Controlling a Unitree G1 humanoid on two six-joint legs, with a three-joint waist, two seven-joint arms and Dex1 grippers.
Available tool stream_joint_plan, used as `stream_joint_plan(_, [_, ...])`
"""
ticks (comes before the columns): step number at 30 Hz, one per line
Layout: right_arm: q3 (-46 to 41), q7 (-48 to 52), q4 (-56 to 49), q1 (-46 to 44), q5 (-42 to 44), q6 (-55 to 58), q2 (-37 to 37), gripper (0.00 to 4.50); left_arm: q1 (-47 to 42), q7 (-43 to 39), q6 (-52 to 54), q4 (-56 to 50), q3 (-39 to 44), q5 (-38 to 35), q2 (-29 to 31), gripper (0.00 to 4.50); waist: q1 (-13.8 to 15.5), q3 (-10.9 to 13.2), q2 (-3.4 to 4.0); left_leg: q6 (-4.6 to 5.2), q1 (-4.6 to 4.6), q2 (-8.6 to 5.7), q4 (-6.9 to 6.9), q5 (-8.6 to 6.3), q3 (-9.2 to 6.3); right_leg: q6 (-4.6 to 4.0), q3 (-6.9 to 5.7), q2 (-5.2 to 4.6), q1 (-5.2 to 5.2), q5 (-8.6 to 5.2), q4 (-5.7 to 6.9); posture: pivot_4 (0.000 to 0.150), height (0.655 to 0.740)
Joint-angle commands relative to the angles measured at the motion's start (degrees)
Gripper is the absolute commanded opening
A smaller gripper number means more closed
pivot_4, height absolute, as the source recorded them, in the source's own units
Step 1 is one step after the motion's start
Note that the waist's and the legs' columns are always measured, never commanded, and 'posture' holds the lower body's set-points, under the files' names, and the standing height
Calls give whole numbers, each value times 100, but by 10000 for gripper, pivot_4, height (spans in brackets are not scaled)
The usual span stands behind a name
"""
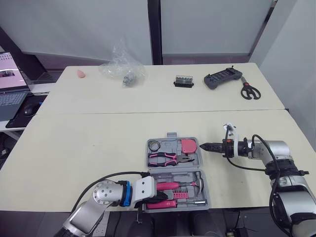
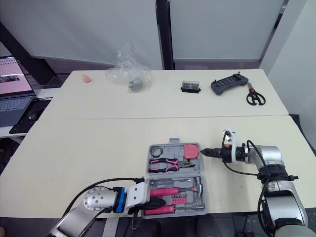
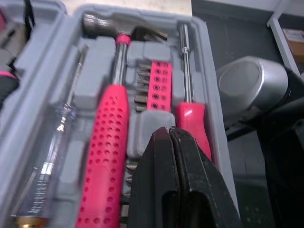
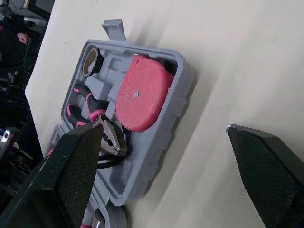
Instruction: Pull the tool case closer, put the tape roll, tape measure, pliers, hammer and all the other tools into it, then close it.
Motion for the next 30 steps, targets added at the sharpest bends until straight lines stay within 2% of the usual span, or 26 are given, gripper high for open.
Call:
stream_joint_plan(1, [14, 43, 105, -100, 55, 7, 97, 44783, -4, 18, -42, 137, -247, 289, 28, 0, -1, -6, 5, 0, 0, 0, 0, 0, 0, 0, 0, 0, 0, 0, 0, 1500, 7400])
stream_joint_plan(10, [-67, -358, 1346, -602, -117, -248, 801, 44783, -15, 100, 215, 257, -338, 594, 245, 0, -157, -47, 12, 2, 44, 3, -8, -1, 3, 0, 7, 4, 30, 0, 3, 1500, 7400])
stream_joint_plan(13, [-270, -456, 1785, -862, -42, -307, 1136, 44783, -38, 177, 292, 295, -348, 759, 341, 0, -197, -48, 13, 6, 85, 5, -22, -3, 3, -1, 11, 10, 62, -1, 0, 1500, 7400])
stream_joint_plan(18, [-738, -598, 2430, -1299, 80, -510, 1426, 44783, -148, 175, 293, 406, -472, 993, 493, 0, -268, -59, 20, 7, 90, 5, -25, -3, 0, -1, 13, 14, 63, -1, 2, 1500, 7400])
stream_joint_plan(25, [-878, -81, 2436, -1578, 192, -288, 1354, 44783, -236, 230, 157, 642, -517, 1026, 534, 0, -274, -59, 27, 7, 89, 4, -25, -3, 0, -1, 16, 13, 60, -1, 4, 1500, 7400])
stream_joint_plan(30, [-968, 228, 1948, -1615, 355, 103, 1202, 44783, -273, 273, -224, 860, -573, 1071, 502, 0, -270, -58, 34, 7, 88, 4, -25, -3, -1, -1, 17, 13, 59, -1, 3, 1500, 7400])
